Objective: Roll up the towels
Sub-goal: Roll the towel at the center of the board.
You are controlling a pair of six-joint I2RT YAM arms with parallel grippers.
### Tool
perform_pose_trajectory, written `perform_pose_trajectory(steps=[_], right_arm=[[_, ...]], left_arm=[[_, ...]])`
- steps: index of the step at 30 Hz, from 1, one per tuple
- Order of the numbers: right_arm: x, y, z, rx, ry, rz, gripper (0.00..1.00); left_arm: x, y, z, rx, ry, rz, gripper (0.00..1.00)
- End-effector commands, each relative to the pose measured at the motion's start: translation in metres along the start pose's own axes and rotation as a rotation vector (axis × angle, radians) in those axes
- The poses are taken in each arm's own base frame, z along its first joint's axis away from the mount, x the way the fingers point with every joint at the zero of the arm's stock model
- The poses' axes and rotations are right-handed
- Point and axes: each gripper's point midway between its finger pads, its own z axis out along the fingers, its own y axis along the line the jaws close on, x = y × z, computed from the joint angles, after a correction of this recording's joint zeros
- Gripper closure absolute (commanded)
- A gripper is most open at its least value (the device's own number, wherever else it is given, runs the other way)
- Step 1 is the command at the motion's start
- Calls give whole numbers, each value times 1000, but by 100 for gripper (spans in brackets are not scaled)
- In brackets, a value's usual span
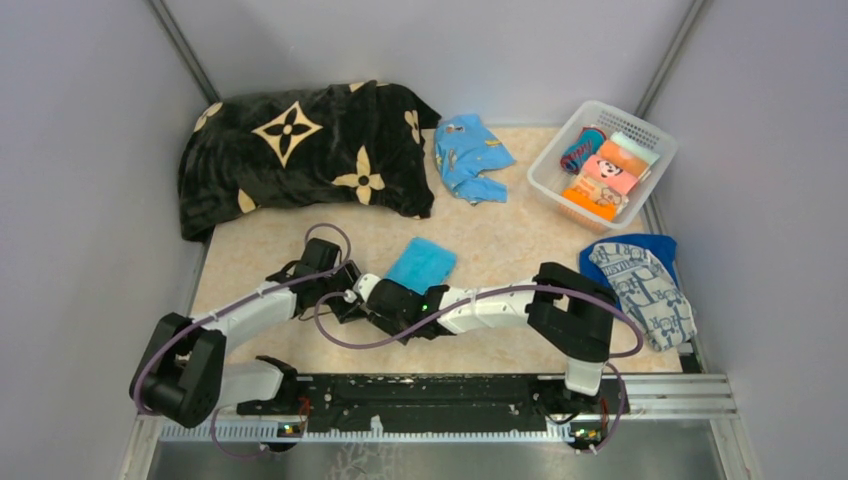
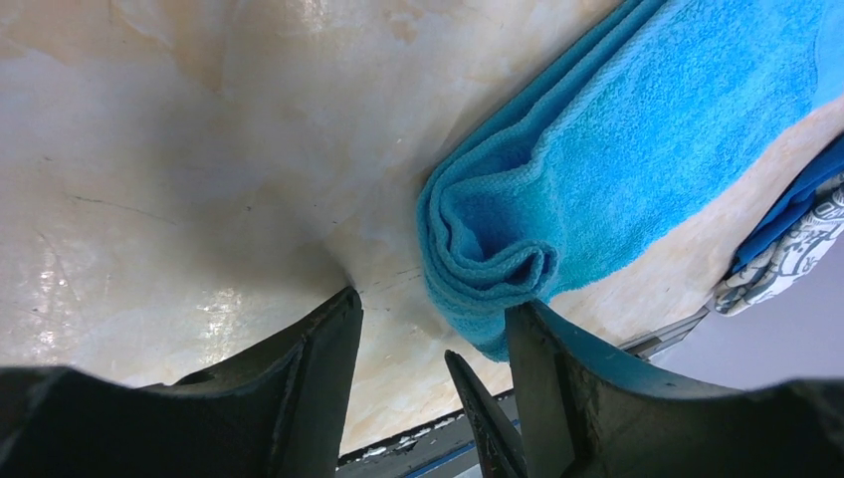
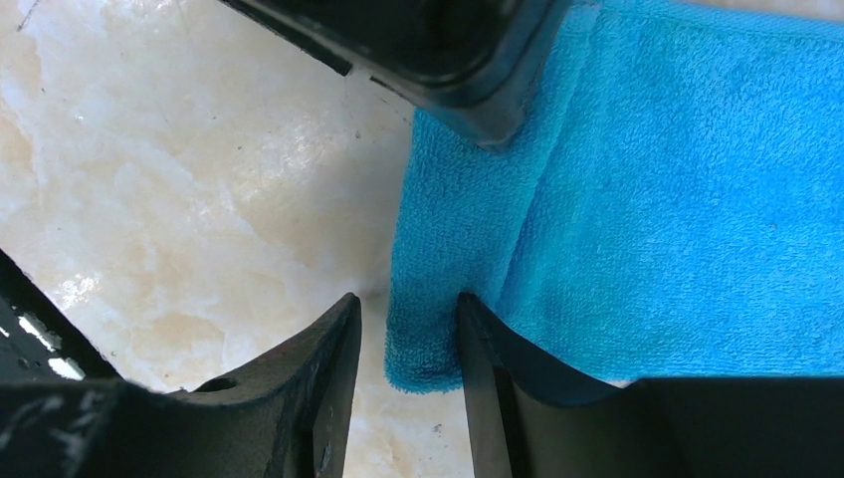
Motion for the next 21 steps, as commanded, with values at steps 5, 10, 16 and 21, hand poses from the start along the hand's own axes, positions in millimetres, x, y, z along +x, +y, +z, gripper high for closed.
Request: perform_pose_trajectory(steps=[5,10,16,21], right_arm=[[44,-5,7,34,125,-45,60],[42,-3,6,24,121,-39,63],[44,-8,10,56,148,-60,69],[38,1,9,2,137,-59,82]], left_arm=[[7,71,11,-274,7,-9,42],[11,84,11,-329,19,-12,53],[8,83,13,-349,33,7,54],[6,81,18,-361,49,20,52]])
